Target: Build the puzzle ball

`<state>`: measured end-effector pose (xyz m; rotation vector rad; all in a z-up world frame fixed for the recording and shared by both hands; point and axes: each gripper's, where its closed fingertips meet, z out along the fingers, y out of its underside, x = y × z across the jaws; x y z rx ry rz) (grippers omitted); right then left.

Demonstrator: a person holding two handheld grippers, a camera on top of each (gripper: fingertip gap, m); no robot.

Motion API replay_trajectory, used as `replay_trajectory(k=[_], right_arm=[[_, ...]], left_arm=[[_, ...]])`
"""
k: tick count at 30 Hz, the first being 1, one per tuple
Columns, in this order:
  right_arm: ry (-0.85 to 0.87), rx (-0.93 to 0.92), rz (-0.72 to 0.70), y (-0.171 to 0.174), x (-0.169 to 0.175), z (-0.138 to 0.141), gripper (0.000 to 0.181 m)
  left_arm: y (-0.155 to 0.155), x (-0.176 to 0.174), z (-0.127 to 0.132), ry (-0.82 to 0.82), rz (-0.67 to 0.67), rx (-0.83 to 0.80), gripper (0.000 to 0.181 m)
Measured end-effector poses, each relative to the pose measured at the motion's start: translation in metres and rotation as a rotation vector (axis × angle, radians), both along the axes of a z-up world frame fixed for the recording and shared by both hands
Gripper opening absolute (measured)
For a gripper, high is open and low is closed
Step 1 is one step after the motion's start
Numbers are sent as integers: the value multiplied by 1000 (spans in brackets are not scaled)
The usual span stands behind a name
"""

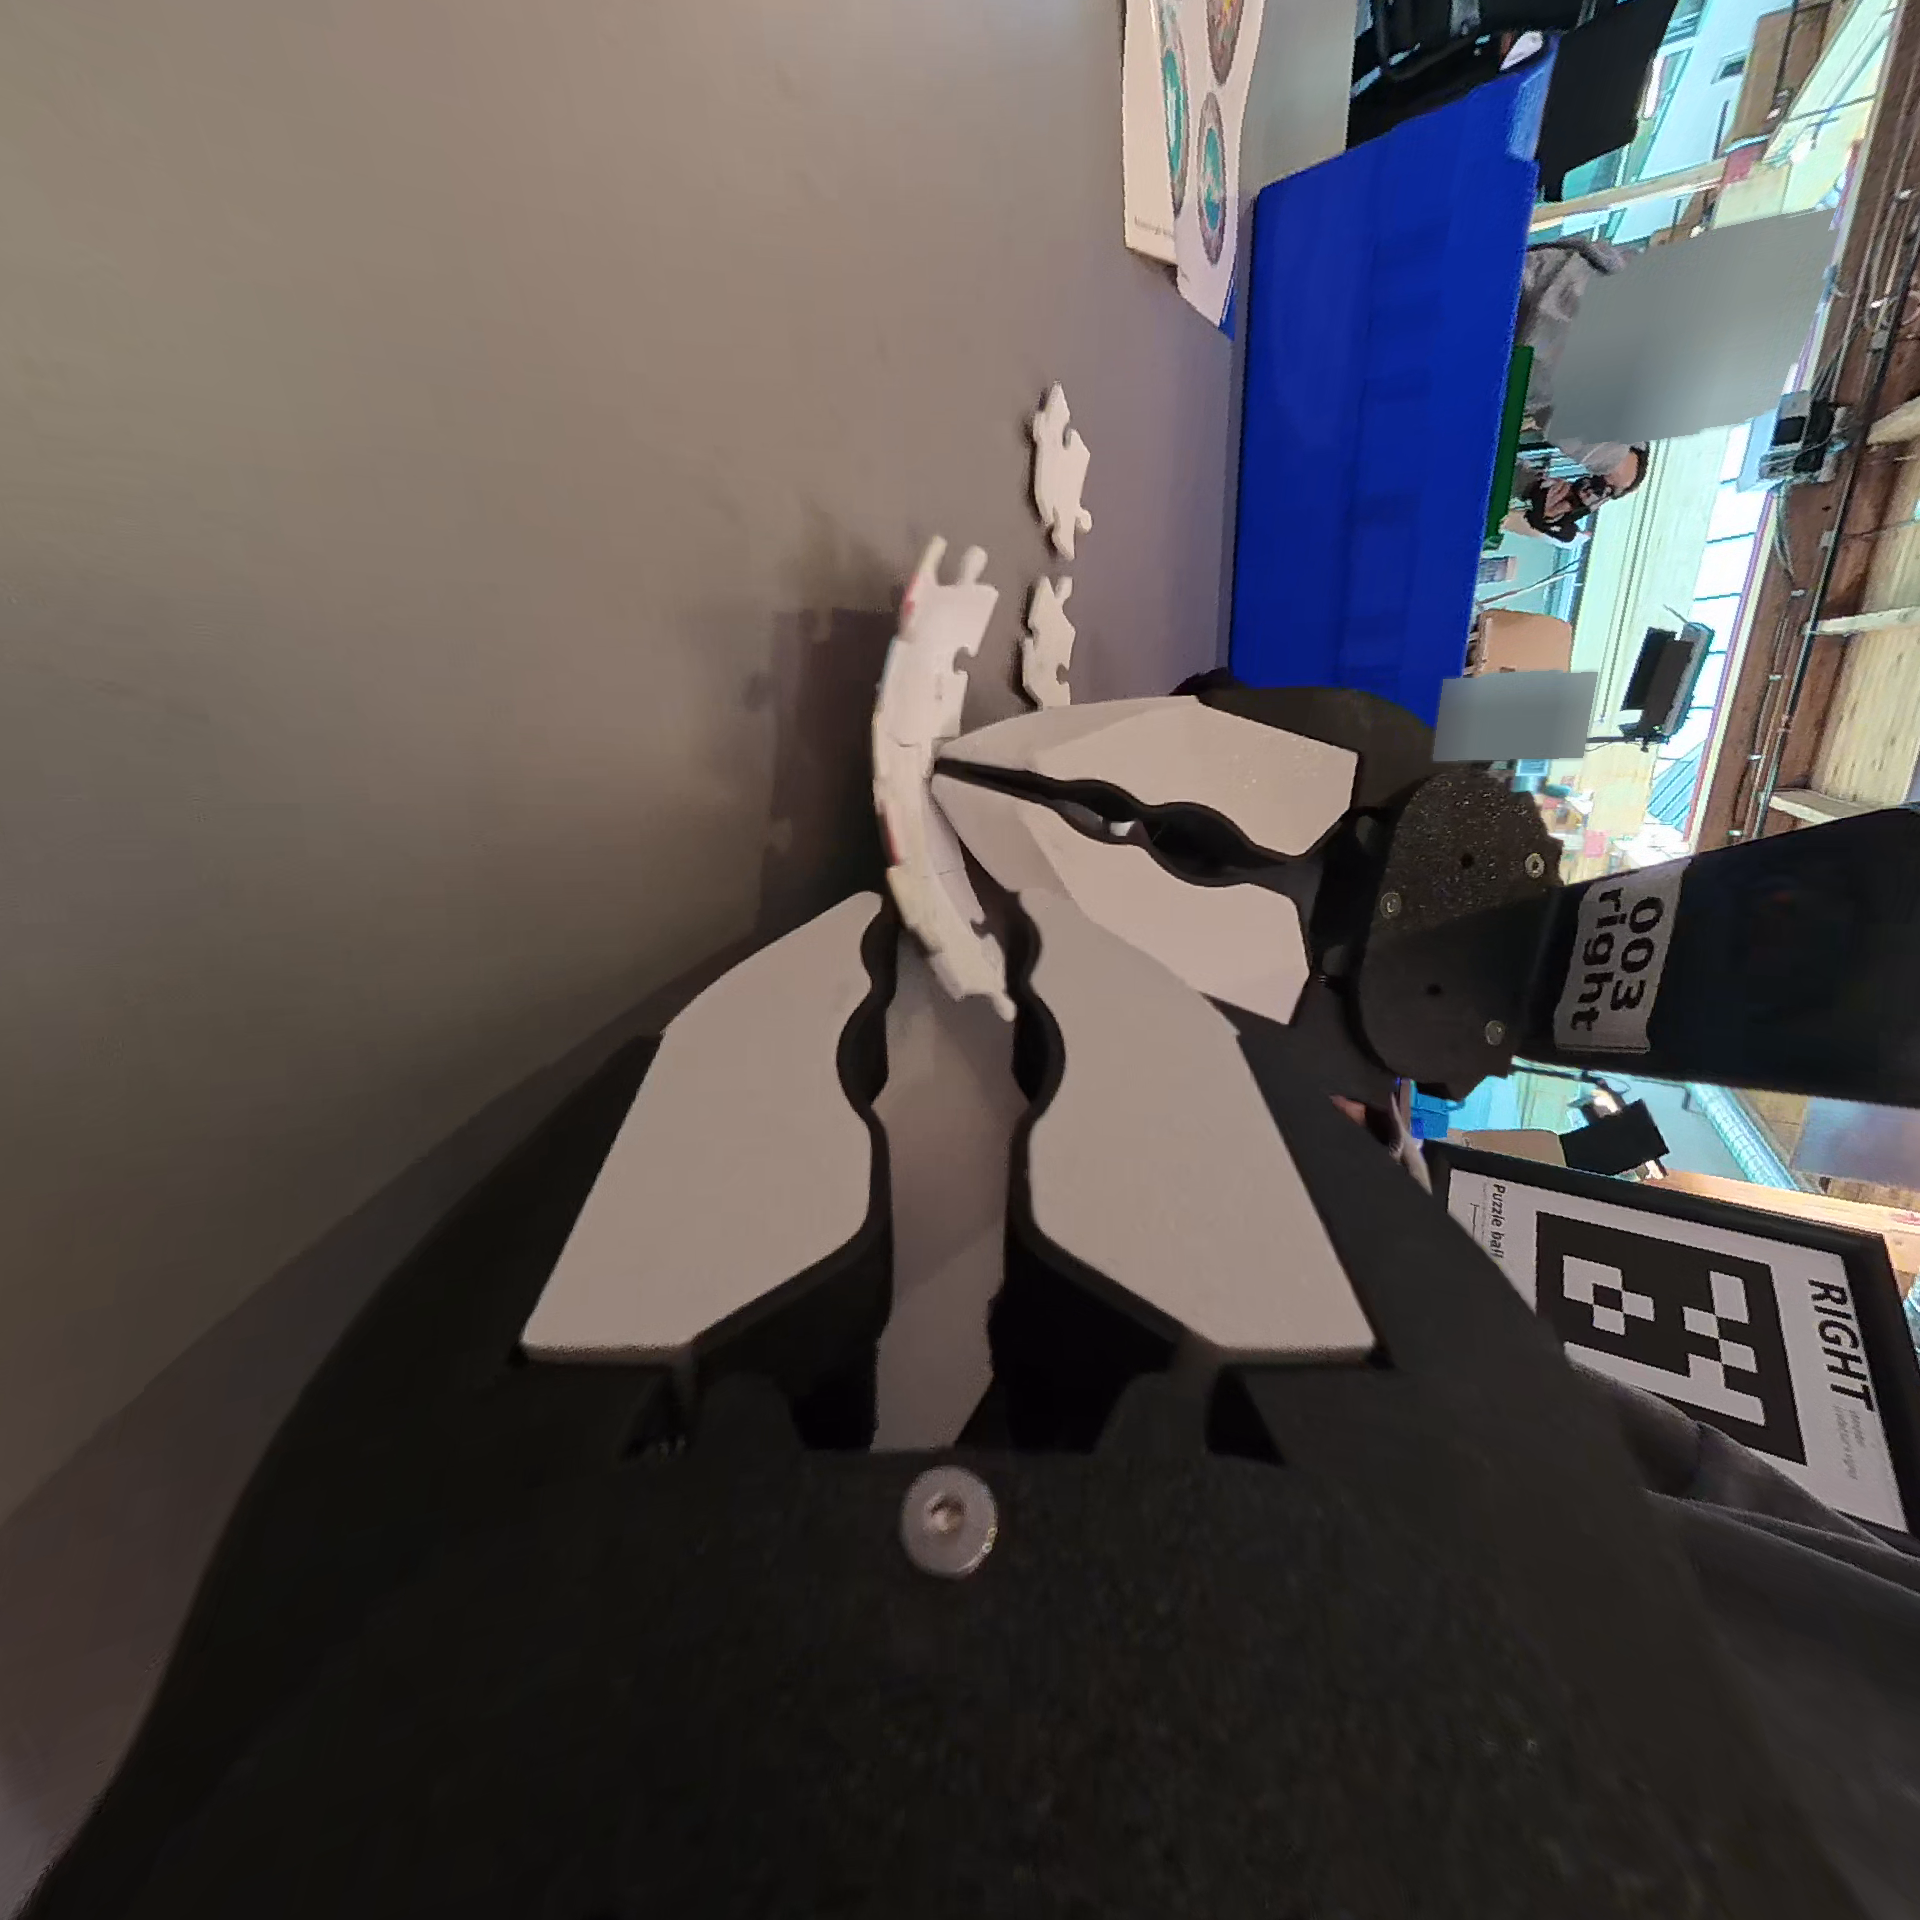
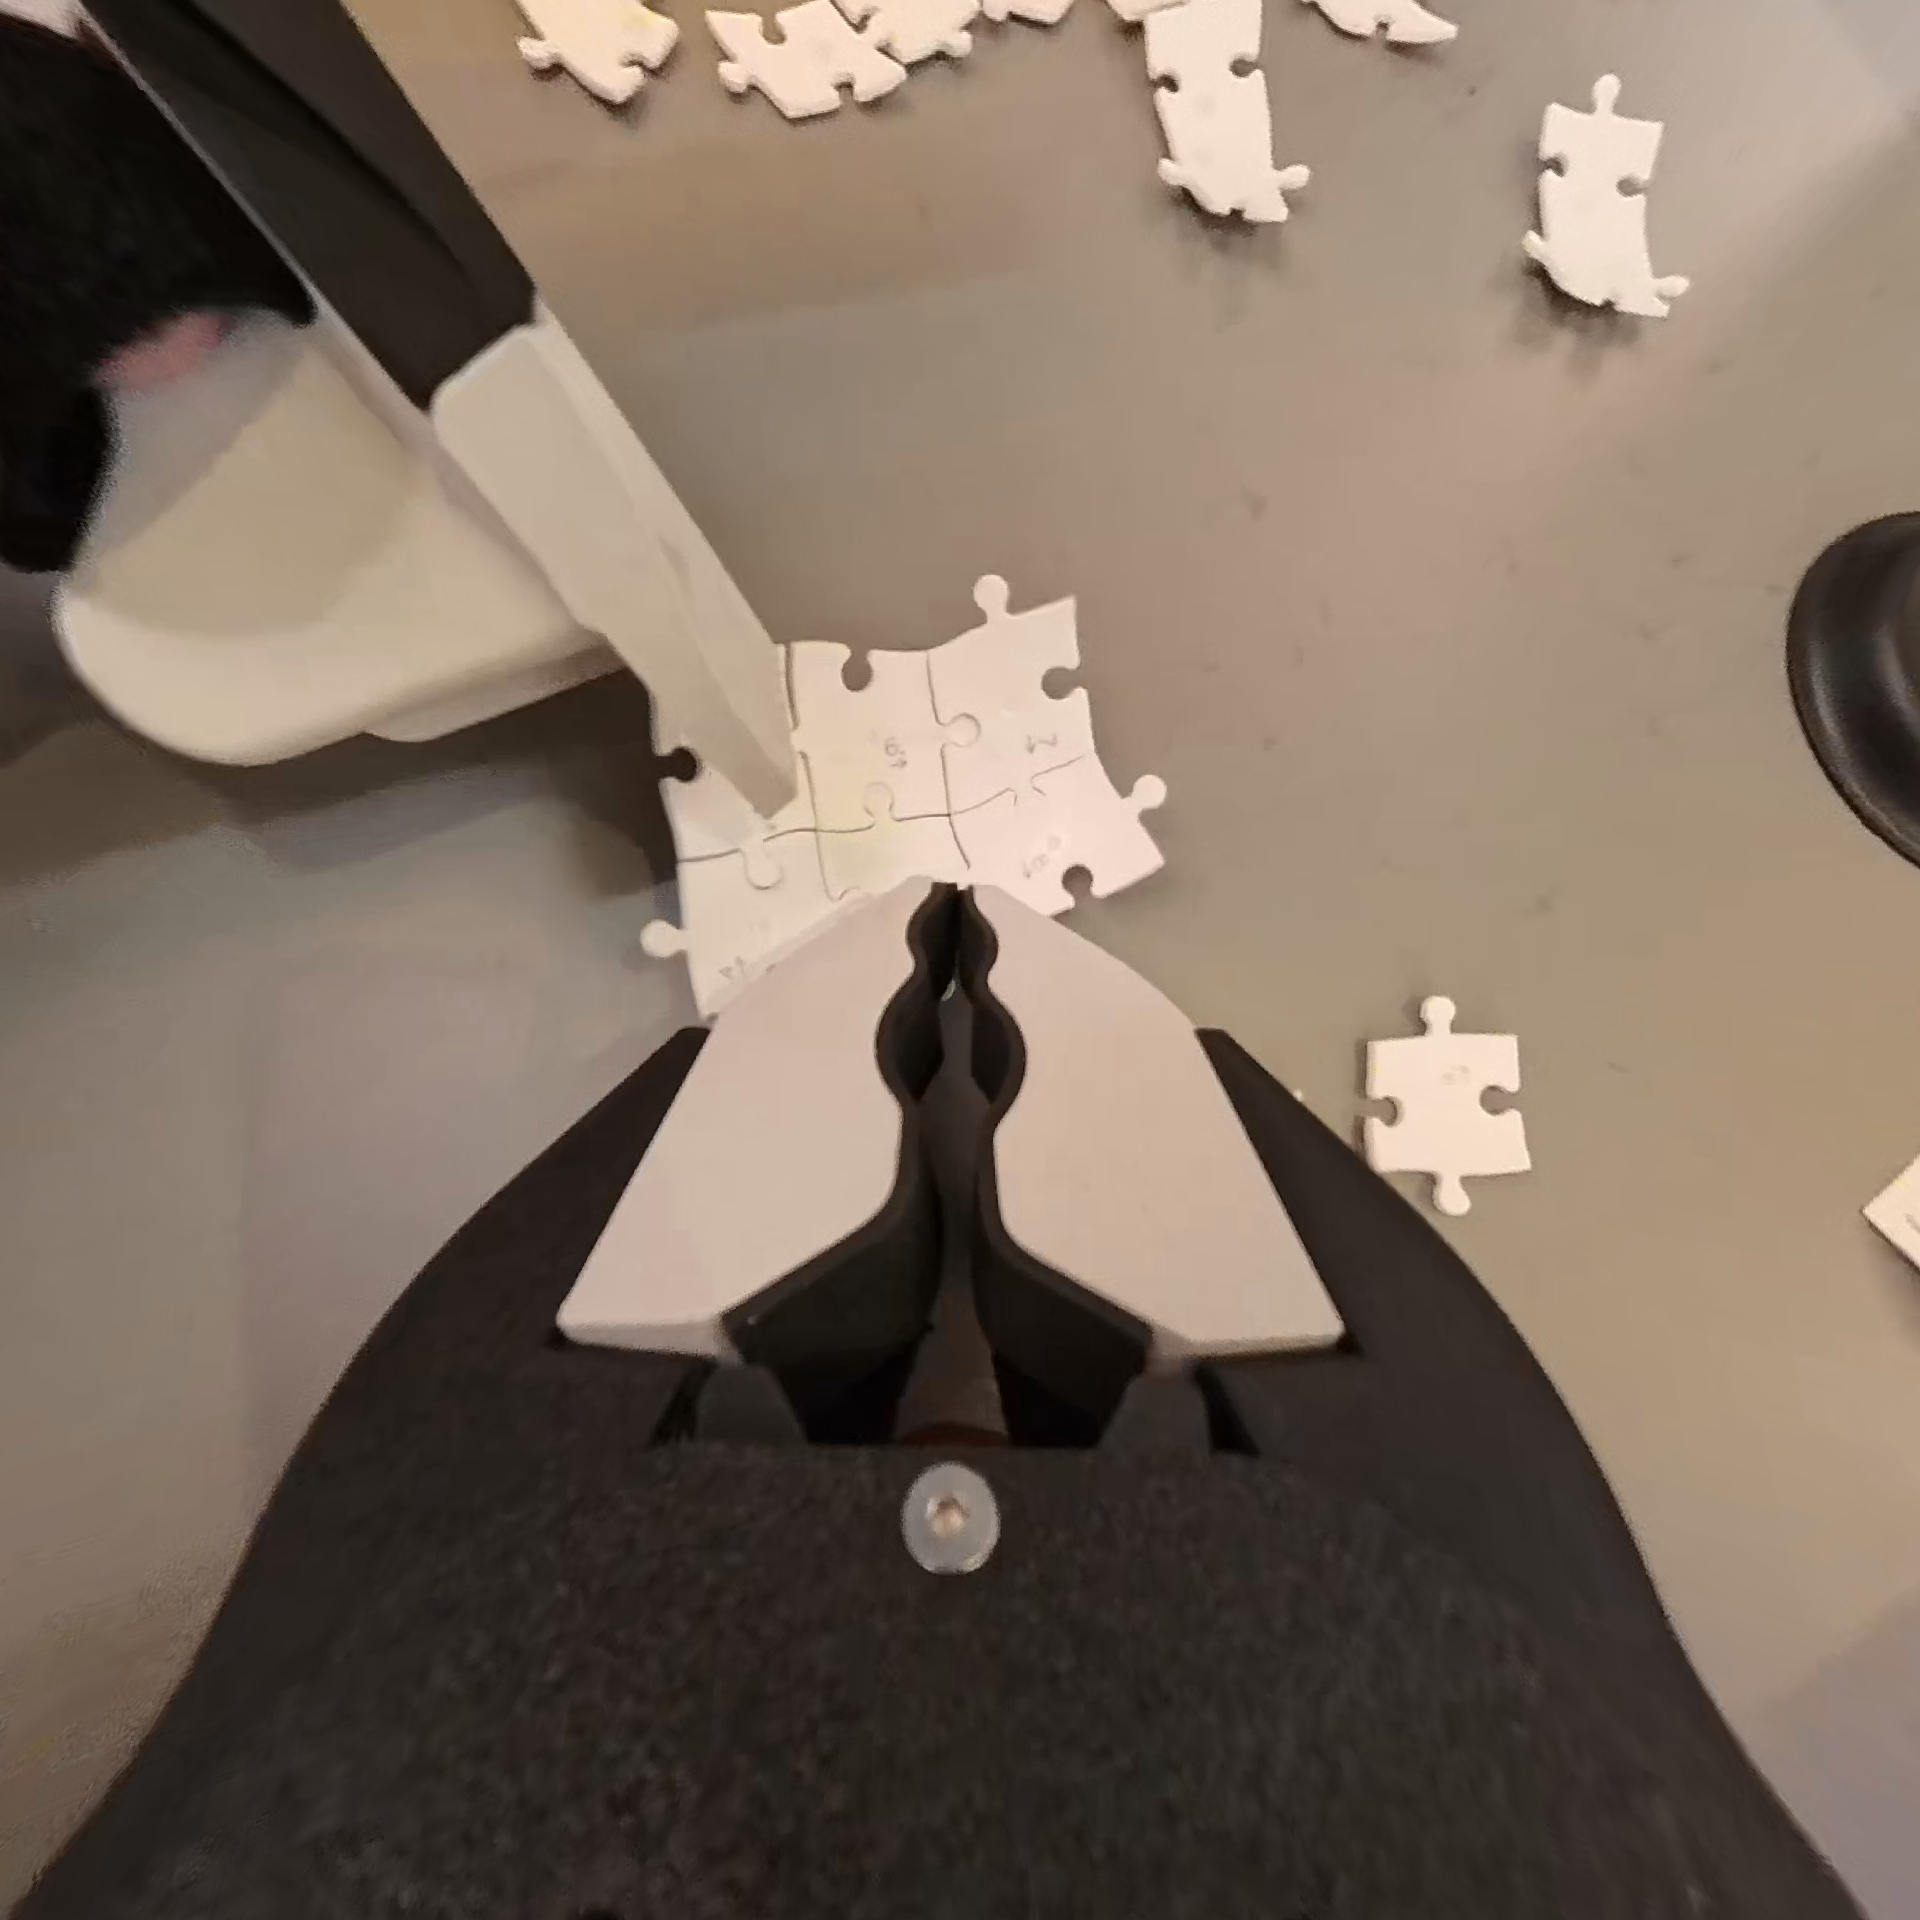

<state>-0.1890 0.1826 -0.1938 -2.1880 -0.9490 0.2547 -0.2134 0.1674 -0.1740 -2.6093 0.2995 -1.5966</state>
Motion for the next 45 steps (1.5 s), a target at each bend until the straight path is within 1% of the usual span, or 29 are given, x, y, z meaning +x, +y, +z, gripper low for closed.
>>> replay_trajectory(k=[1,3,5,7,8,9,11,13,14,17,19,22,23,27,29,31,37,38,39,42,45], right_arm=[[3,-3,14,0,0,0,0],[10,-25,35,-1,0,2,0],[63,11,8,0,9,20,0],[141,41,5,-2,27,44,9],[143,34,22,-5,38,48,10],[113,18,30,-7,50,45,16],[33,0,35,-9,72,32,26],[6,15,29,-8,81,22,33],[12,17,28,-9,82,19,33],[-12,5,8,-8,82,13,35],[-17,-16,21,-9,79,10,33],[-30,-46,21,-10,76,2,34],[-32,-50,20,-9,75,0,34],[-19,-43,23,-6,71,-1,38],[5,-57,41,-7,67,-2,32],[10,-49,44,-6,66,-1,31],[-31,-44,50,-8,63,-1,31],[-37,-48,56,-9,61,0,30],[-31,-54,65,-11,57,3,25],[15,-54,113,-18,33,21,24],[-39,-61,164,-20,16,27,24]], left_arm=[[1,-1,-2,-2,0,4,11],[2,-3,-5,1,-6,21,7],[3,-5,-5,-4,-6,45,3],[4,-8,-3,-10,-6,67,2],[5,-10,-3,-7,-4,81,2],[6,-12,-4,-7,-3,90,2],[7,-14,-3,-23,-8,85,2],[9,-16,-1,-40,7,73,2],[11,-17,0,-46,16,68,3],[12,-20,-1,-62,47,48,3],[11,-20,0,-75,56,34,3],[10,-21,0,-63,66,35,13],[10,-21,1,-58,68,38,13],[7,-22,1,-43,67,40,16],[8,-23,0,-33,66,46,16],[9,-24,-1,-22,62,56,16],[11,-27,-1,-19,30,82,16],[11,-26,-1,-21,24,89,16],[10,-26,-1,-21,18,96,16],[9,-24,0,-22,-6,110,16],[9,-22,2,-16,-27,131,11]])
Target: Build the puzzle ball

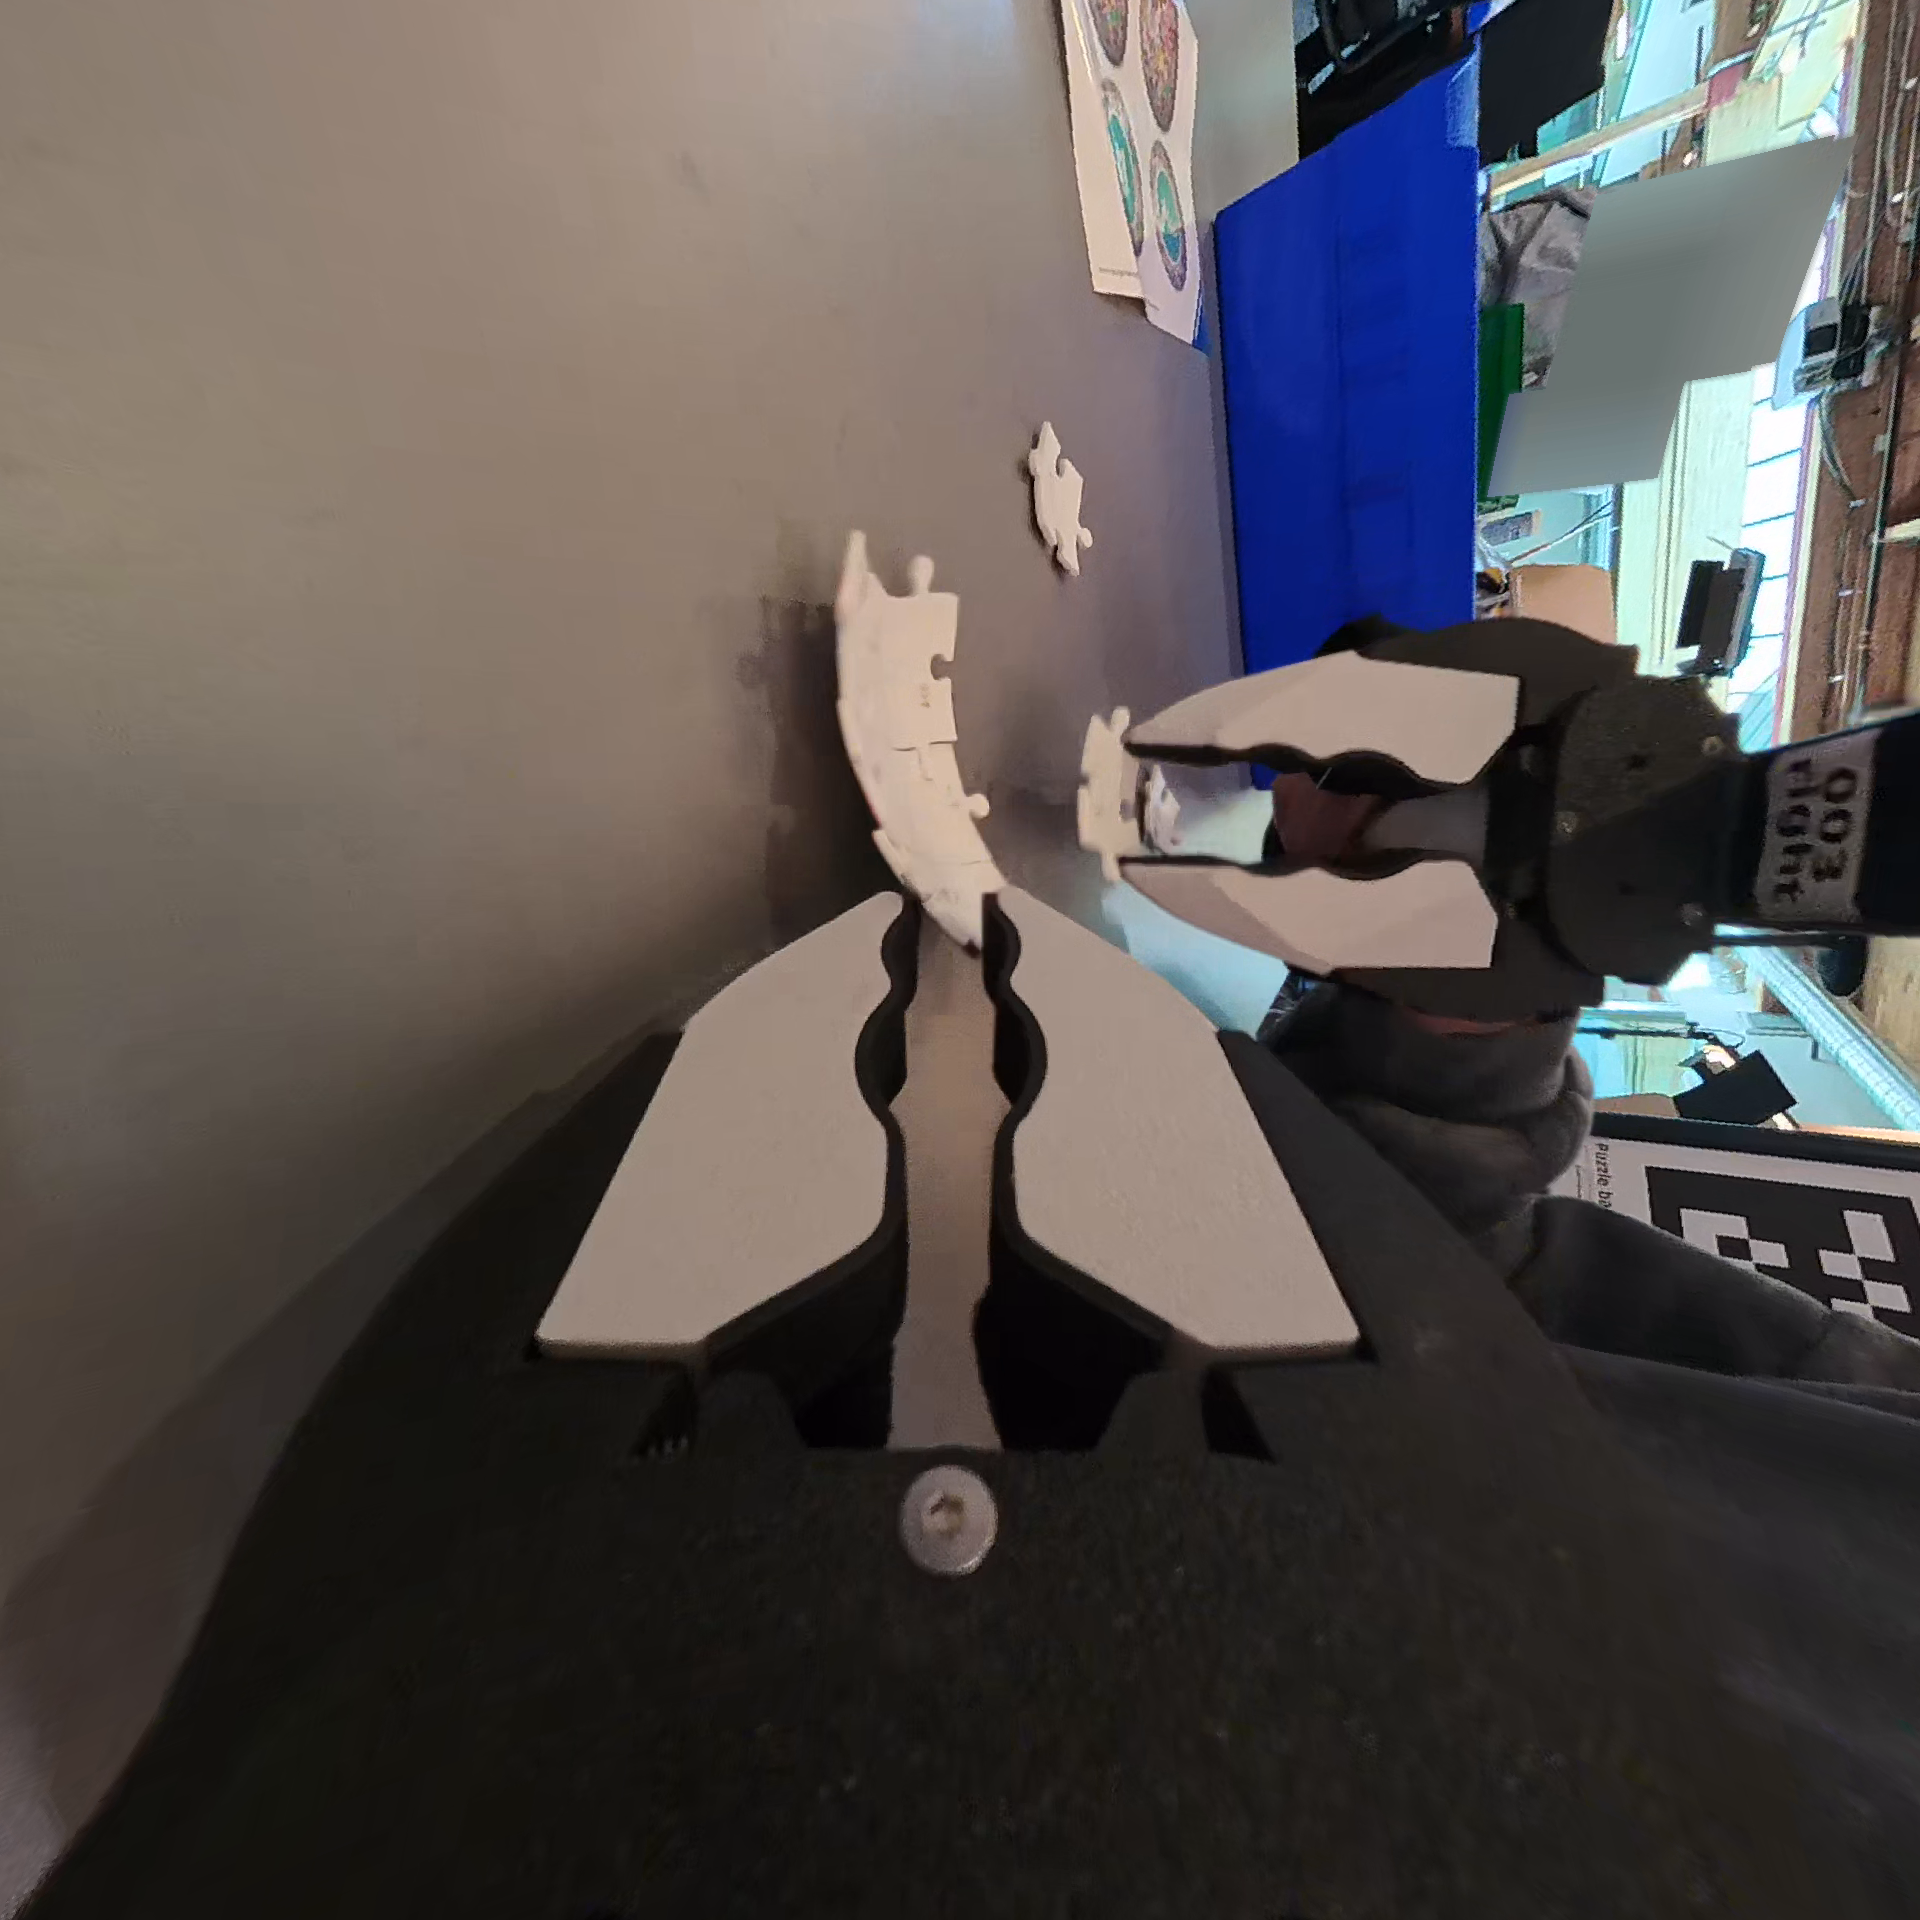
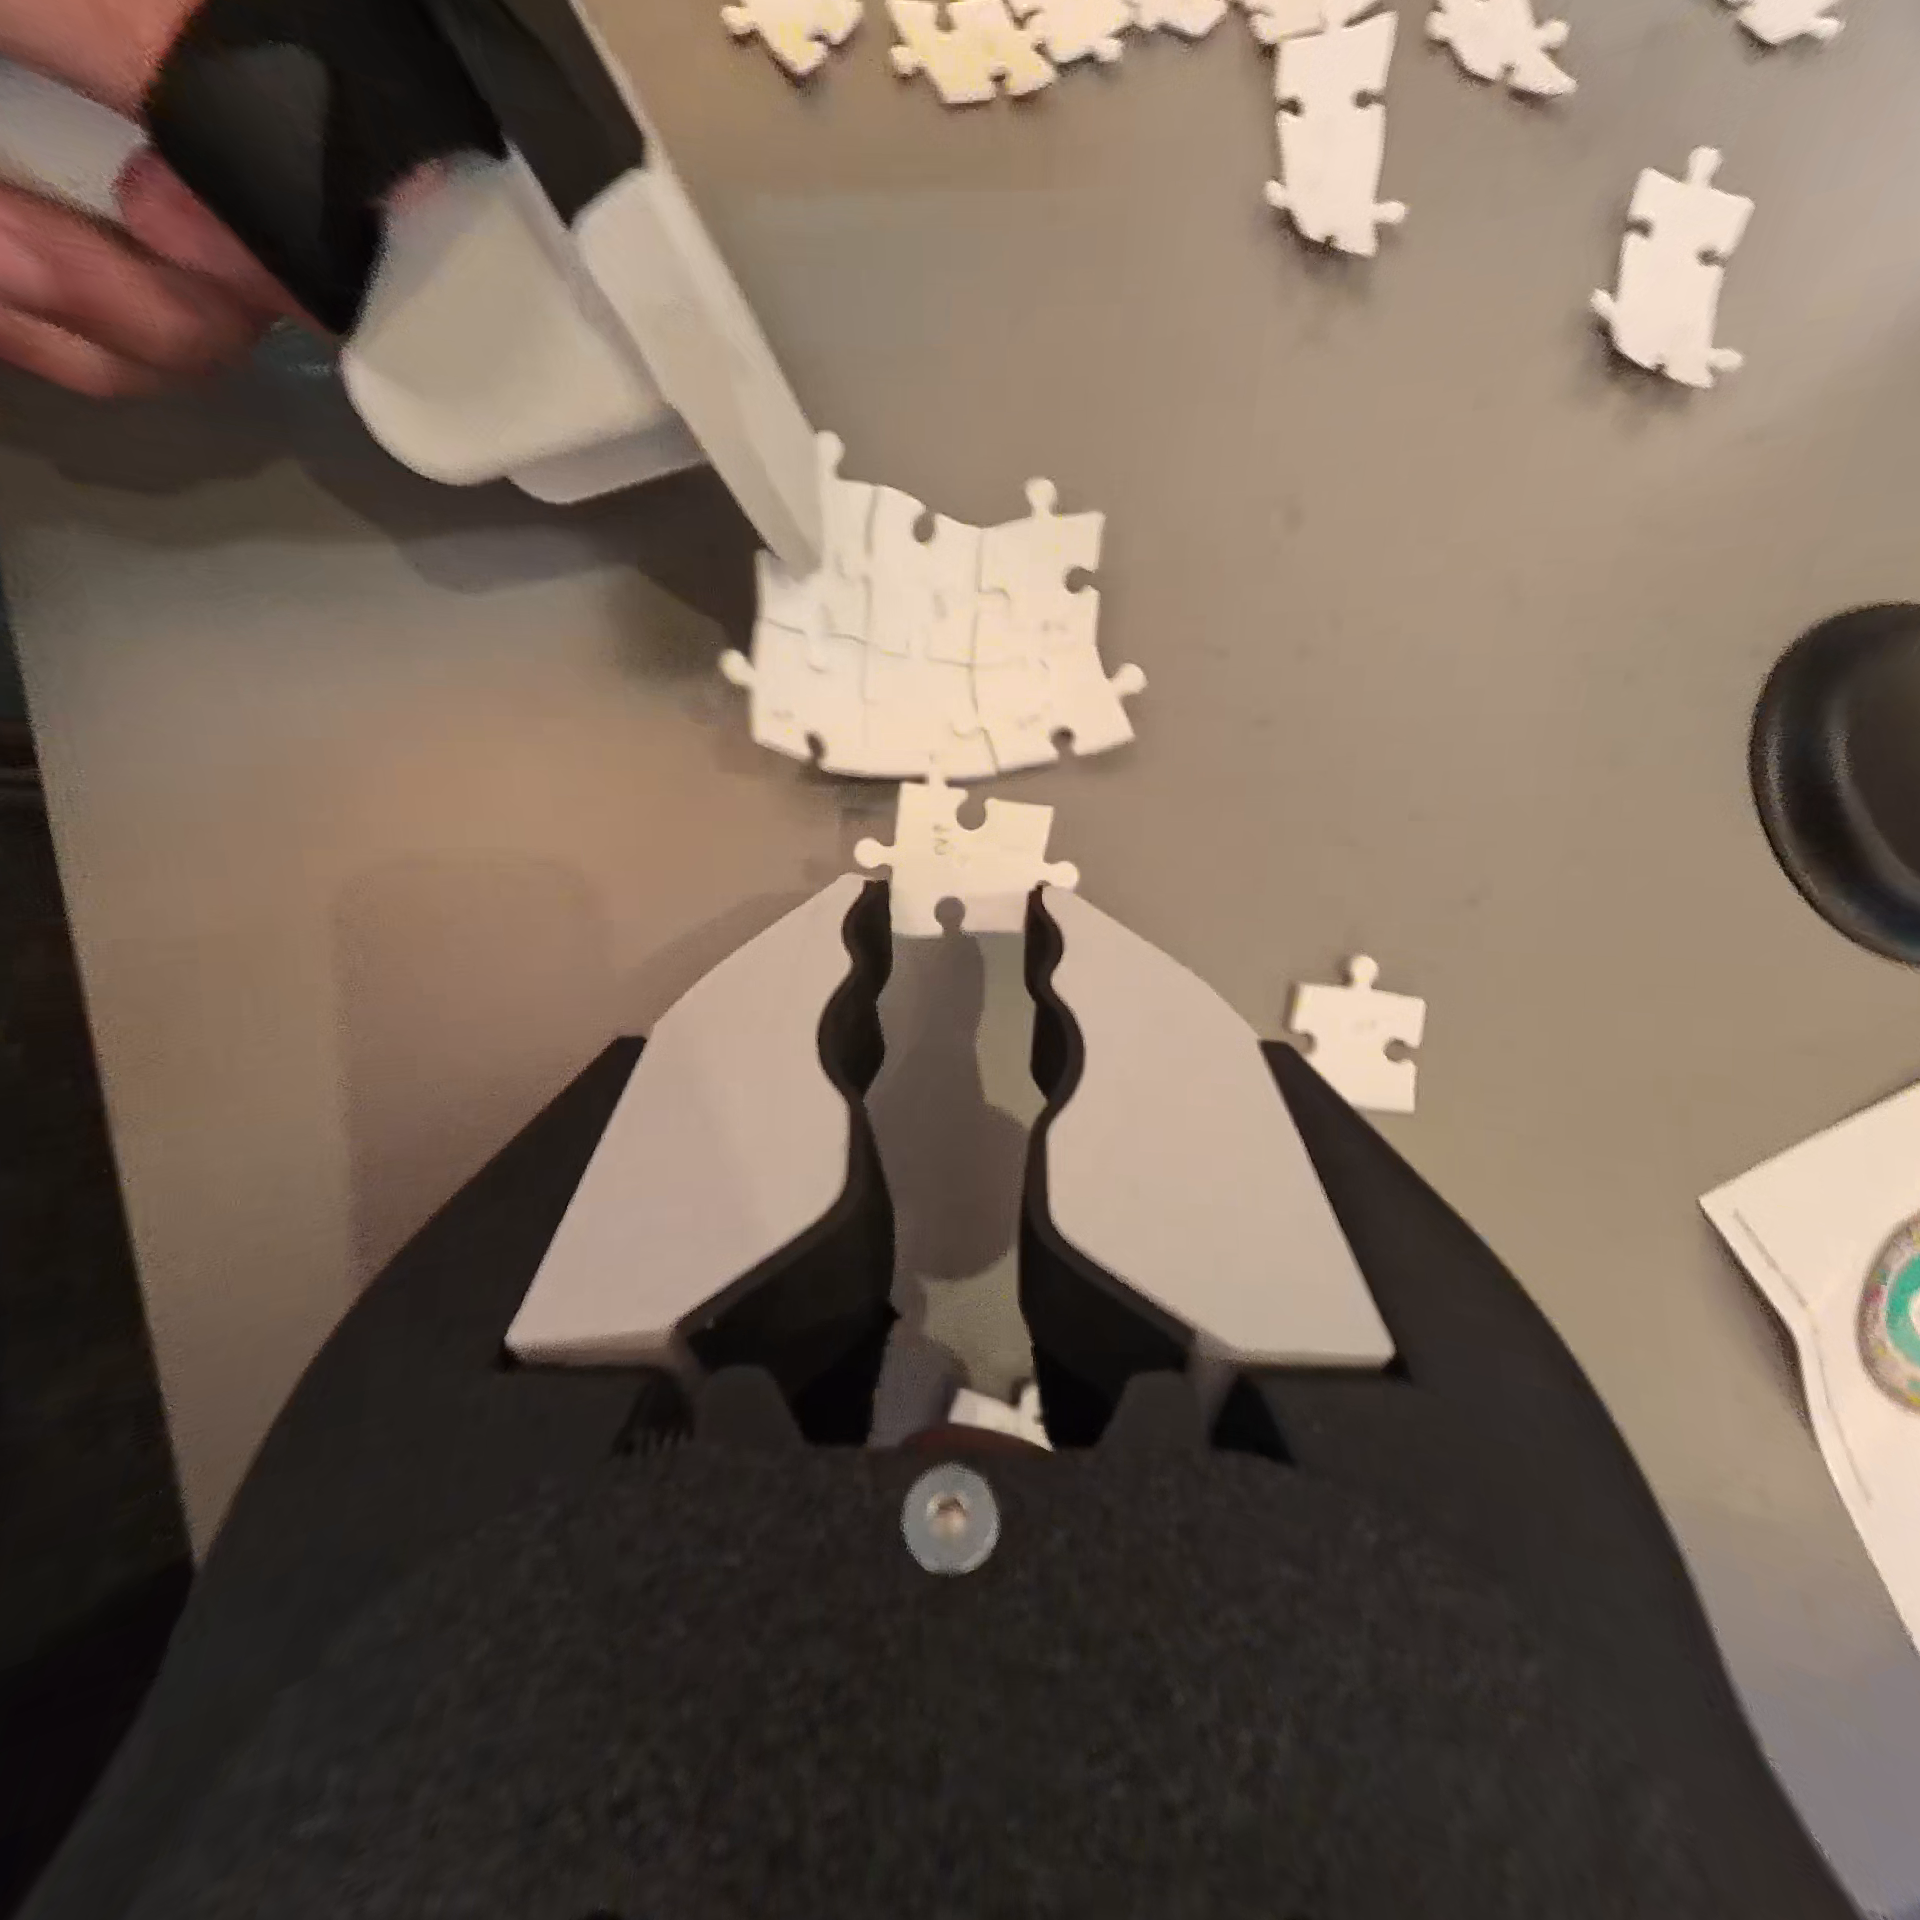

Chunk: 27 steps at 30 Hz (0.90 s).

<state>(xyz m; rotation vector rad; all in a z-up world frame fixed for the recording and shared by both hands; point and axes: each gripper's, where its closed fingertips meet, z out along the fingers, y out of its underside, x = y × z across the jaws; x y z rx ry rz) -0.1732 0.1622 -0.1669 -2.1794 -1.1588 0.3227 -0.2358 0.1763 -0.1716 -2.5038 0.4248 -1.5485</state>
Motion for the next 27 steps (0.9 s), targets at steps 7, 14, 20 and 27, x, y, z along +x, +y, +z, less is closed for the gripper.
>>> replay_trajectory(k=[7,14,20,27], right_arm=[[-62,-98,60,-4,-5,-16,24],[-27,-83,-85,-15,-10,-12,24],[-14,-55,-274,-26,-11,-13,25],[21,-57,-452,-32,-6,-21,25]], left_arm=[[-1,2,-2,34,-21,30,5],[2,4,-3,74,18,91,2],[-3,9,-6,179,11,187,2],[-2,15,-3,267,0,282,2]])
